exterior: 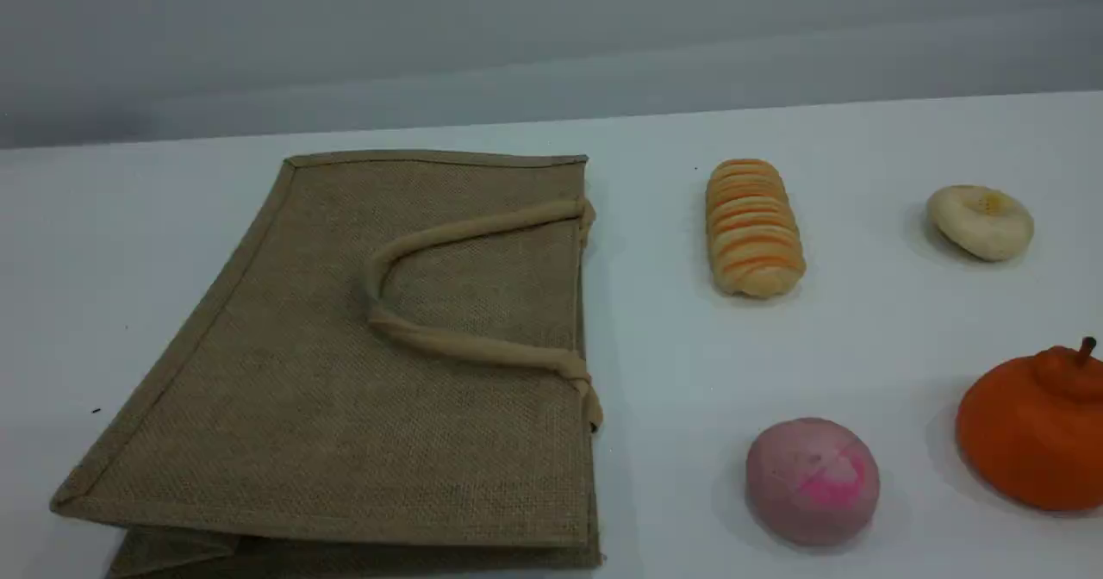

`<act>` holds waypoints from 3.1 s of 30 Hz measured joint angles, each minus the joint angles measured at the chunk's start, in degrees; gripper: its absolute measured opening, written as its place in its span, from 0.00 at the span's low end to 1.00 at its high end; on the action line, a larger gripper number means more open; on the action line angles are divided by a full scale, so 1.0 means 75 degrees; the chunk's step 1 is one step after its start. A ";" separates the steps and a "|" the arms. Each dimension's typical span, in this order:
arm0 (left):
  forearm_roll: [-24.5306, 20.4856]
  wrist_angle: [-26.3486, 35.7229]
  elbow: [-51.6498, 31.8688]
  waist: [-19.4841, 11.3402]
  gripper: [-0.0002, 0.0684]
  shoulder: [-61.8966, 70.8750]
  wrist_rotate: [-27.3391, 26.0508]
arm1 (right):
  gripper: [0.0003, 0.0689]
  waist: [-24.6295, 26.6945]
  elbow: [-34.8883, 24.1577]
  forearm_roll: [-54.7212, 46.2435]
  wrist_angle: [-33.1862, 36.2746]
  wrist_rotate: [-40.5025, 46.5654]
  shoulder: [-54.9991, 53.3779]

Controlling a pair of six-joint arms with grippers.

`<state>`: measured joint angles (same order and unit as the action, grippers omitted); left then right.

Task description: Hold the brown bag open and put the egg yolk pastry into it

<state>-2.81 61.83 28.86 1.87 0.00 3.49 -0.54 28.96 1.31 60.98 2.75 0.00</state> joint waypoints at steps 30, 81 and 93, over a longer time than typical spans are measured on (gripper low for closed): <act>0.0374 -0.0779 0.0714 0.0000 0.56 0.1079 -0.0258 | 0.64 0.0000 0.0632 0.0771 -0.1306 -0.0872 -0.1548; 0.4395 -0.4749 0.4157 0.0842 0.56 1.4036 -0.2823 | 0.64 -0.0008 0.1313 0.8933 -0.4797 -0.7182 -1.0628; 0.4401 -0.5066 0.5054 0.1307 0.56 1.5634 -0.2571 | 0.64 -0.0008 0.1313 0.9058 -0.4748 -0.7256 -1.0670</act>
<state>30.20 23.83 66.77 11.68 117.26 -15.79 -0.60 38.81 69.25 25.37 -51.66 -80.03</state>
